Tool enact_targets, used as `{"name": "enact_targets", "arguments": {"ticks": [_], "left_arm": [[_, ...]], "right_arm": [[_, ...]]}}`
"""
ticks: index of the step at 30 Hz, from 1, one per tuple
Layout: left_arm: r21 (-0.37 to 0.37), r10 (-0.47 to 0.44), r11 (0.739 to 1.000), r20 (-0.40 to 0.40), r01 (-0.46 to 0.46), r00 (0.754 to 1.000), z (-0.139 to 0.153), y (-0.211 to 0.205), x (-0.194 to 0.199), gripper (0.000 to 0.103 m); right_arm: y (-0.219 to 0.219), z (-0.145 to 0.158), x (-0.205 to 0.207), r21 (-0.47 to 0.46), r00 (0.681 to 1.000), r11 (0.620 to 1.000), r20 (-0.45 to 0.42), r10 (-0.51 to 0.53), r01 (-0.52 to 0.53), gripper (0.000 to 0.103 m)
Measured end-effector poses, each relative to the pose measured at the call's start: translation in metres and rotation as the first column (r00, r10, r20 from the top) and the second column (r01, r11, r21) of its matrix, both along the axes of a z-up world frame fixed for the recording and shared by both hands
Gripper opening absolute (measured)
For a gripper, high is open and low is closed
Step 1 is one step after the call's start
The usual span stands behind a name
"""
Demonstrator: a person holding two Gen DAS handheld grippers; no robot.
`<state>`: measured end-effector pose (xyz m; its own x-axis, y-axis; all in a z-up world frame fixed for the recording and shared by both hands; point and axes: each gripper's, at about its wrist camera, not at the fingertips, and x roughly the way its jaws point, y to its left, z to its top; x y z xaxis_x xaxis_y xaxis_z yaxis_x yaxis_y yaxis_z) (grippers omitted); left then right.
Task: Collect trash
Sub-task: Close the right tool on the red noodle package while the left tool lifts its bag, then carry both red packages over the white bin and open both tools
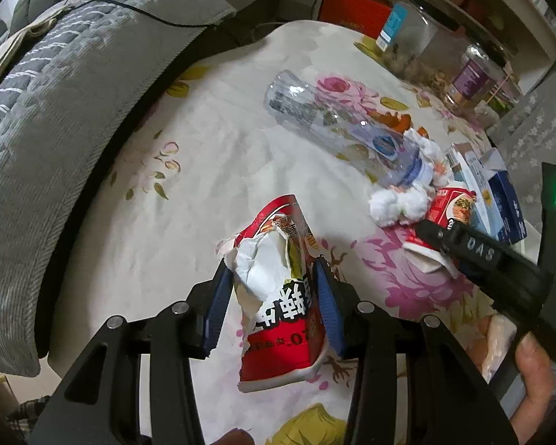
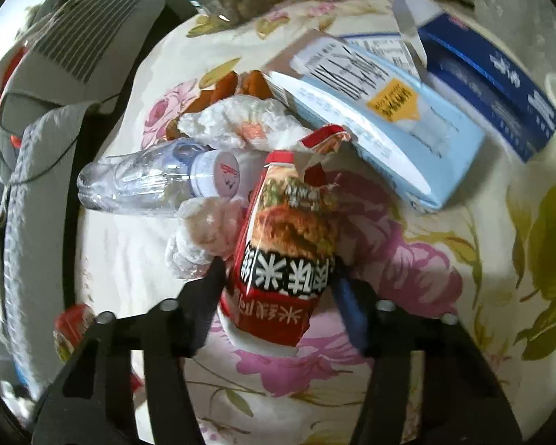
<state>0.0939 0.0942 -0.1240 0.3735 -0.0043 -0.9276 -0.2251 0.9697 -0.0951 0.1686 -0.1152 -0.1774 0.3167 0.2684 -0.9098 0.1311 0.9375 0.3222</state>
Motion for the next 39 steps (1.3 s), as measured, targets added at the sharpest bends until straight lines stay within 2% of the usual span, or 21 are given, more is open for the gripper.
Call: {"name": "enact_targets", "arguments": {"ticks": [8,13,22,29,35,39], "left_arm": [[0.037,-0.008,0.999,0.082,0.005,0.997,0.018,-0.005,-0.002,0.044],[0.038,-0.014,0.999,0.138,0.009,0.99,0.033,-0.013,0.001,0.044],[0.068,-0.034,0.998,0.242,0.019,0.97,0.06,-0.039,0.004,0.044],[0.145,-0.074,0.989,0.36,0.023,0.93,0.084,-0.07,0.004,0.045],[0.174,-0.108,0.984,0.427,0.036,0.898,0.099,-0.098,0.004,0.045],[0.209,-0.132,0.977,0.479,0.033,0.868,0.108,-0.116,0.001,0.045]], "right_arm": [[-0.01,0.018,-0.011,-0.01,0.998,1.0,0.063,0.018,-0.018,0.04],[-0.018,0.043,-0.023,-0.037,0.988,0.998,0.145,0.053,-0.049,0.04],[-0.028,0.097,-0.045,-0.129,0.932,0.99,0.349,0.099,-0.057,0.04],[-0.039,0.127,-0.056,-0.229,0.867,0.973,0.485,0.113,0.001,0.041],[-0.053,0.141,-0.065,-0.272,0.829,0.96,0.55,0.102,0.063,0.041],[-0.065,0.148,-0.069,-0.293,0.809,0.95,0.582,0.087,0.108,0.041]]}}
